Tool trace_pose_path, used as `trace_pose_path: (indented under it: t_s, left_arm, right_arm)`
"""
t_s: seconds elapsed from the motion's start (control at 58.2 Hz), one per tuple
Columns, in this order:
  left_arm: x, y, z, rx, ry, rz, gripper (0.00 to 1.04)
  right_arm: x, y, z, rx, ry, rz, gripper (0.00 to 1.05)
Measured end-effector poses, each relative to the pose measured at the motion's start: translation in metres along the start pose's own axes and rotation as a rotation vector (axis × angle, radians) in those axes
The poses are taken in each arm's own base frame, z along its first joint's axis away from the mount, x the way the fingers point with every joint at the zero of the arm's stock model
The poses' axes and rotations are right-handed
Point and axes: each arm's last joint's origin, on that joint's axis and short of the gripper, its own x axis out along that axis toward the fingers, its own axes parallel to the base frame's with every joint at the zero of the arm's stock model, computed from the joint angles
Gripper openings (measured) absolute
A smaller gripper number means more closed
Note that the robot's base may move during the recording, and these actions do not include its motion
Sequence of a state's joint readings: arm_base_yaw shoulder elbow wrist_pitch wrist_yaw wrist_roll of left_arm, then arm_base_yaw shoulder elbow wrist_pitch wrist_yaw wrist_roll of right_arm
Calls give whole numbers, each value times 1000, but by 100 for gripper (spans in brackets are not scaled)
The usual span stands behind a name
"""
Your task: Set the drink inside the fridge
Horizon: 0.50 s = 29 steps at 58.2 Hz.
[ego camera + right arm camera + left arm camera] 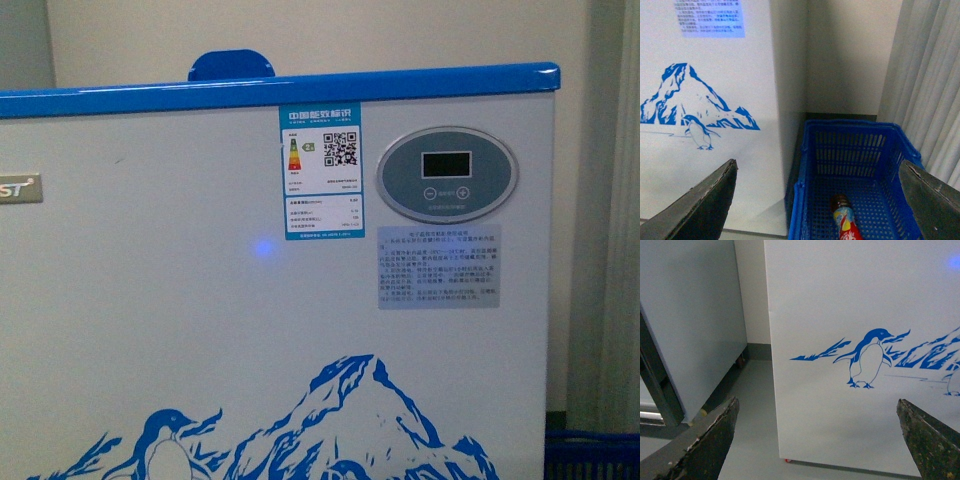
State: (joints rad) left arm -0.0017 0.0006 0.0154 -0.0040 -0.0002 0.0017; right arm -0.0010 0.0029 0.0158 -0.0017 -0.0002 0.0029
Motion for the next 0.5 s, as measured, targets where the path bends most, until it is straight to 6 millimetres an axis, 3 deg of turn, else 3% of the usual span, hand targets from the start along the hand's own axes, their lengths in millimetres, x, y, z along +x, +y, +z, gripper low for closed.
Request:
trace_pose_path:
  t_s: [0.275, 0.378, 0.498]
  left_arm:
    - [0, 0, 0, 0, 0, 0, 97]
    - [0, 0, 0, 0, 0, 0, 97]
    - [0, 0, 0, 0, 0, 0, 97]
  right_arm:
    - [0, 0, 0, 0, 1, 0, 97]
    - [7, -6, -4, 45, 283, -189, 97]
    - [35, -20, -14, 61, 452, -201, 97]
